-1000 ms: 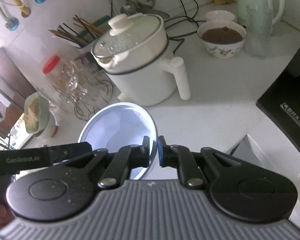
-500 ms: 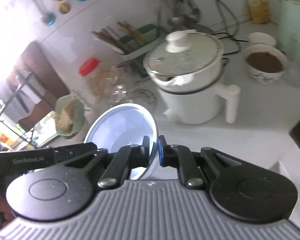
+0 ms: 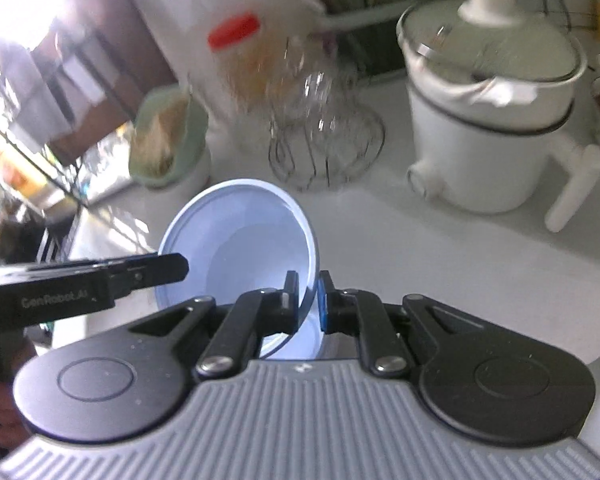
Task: Organize plates and bowls
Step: 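Lift the small white bowl and carry it over the nested bowls, then lower the small white bowl into the nested bowls and open both grippers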
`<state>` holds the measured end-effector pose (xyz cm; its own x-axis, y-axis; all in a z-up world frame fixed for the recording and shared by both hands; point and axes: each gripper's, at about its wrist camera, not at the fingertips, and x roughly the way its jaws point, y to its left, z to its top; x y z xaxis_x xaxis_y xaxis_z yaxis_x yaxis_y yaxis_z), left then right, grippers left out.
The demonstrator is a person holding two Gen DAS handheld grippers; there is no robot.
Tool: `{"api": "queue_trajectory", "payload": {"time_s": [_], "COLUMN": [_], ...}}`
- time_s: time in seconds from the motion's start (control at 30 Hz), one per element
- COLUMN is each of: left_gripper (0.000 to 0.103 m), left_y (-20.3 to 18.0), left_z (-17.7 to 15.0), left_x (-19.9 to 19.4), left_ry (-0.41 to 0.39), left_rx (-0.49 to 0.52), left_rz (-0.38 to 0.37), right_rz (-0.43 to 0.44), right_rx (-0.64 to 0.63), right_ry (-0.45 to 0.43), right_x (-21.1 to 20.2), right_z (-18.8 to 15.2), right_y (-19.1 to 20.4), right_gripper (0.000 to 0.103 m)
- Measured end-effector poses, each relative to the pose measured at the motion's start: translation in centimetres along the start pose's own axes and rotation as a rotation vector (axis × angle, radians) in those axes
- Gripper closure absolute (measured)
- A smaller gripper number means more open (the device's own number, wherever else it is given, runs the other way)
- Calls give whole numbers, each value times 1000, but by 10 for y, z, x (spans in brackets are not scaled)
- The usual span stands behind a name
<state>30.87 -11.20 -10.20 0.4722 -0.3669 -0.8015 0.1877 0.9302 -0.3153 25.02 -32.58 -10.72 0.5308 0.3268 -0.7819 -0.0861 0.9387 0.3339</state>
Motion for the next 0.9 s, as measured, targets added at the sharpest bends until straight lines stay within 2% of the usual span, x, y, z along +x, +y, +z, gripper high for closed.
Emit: {"api": "queue_trajectory", "payload": {"time_s": [0.27, 0.47, 0.5, 0.53, 0.57, 0.6, 0.67, 0.9], "left_gripper": [83, 82, 78, 69, 64, 57, 56, 56], "left_y": [13, 18, 18, 18, 18, 18, 20, 30], "left_z": [-23, -26, -26, -27, -28, -29, -30, -36], "left_x": [21, 21, 22, 22, 22, 22, 23, 29], "left_ry": [63, 65, 70, 72, 73, 69, 68, 74], "left_rx": [-36, -56, -60, -64, -65, -63, -72, -123], "left_rz": [37, 51, 53, 55, 57, 58, 50, 39], "right_rz": [-14, -7, -9, -12, -13, -14, -5, 43], "right_rx": [-37, -46, -46, -47, -44, -35, -10, 53], "right_ry": [69, -2, -6, -11, -18, -21, -22, 22], "right_x": [26, 23, 22, 22, 21, 22, 24, 47], "right_z": [-21, -23, -22, -21, -21, -20, -20, -30], "right_y": [4, 5, 4, 3, 1, -1, -7, -21], "right_gripper": [89, 90, 89, 89, 86, 75, 63, 64]}}
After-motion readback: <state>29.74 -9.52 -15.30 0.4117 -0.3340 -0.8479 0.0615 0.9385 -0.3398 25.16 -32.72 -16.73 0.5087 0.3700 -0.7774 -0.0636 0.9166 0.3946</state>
